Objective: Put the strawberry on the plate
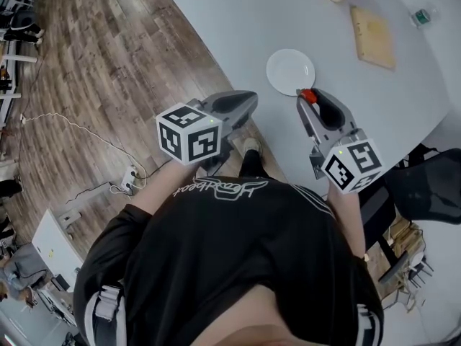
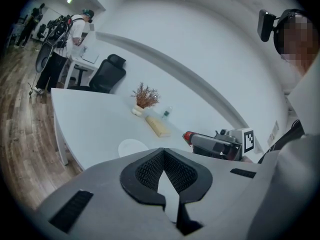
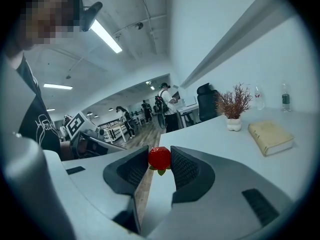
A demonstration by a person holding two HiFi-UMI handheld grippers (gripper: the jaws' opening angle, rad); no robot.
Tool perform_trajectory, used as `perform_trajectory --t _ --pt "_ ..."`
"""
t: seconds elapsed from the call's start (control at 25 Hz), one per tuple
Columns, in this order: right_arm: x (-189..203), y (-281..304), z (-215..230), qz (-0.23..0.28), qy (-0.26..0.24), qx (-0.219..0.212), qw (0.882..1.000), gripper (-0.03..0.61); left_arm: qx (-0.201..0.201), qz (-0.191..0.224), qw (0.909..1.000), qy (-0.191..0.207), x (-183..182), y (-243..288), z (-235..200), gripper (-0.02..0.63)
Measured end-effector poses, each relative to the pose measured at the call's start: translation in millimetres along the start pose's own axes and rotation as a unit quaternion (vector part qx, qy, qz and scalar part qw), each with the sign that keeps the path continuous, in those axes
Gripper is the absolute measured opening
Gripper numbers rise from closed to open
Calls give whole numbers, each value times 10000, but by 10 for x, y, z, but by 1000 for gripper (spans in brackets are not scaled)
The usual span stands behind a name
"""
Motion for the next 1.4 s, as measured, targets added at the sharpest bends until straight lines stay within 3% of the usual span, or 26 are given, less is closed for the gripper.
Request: perform_trajectory --t 0.52,0.76,1.0,1.24,1.4 --pt "139 214 430 -123 0 167 9998 132 44 -317 9994 -107 -37 419 -173 8" --pt "391 441 646 -324 -27 326 9989 132 -42 -447 9988 -177 12 560 -357 8" --pt "604 629 738 -607 -458 513 9958 132 -107 -482 9984 -287 67 674 -564 8" --pt "904 811 846 -771 -342 679 9941 132 -49 -470 9984 -302 112 767 -666 8" --pt "1096 932 906 -987 -650 803 9897 132 -112 -498 9983 -279 158 762 -727 8"
Point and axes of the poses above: the fingertips, and each gripper's own axes: y forward along the fingers, z to its right, x out of its underside, the point moved 3 cm from there along -y, backward along the fingers, and after that the axes turned 15 degrees about -y, right-handed, at the moved point
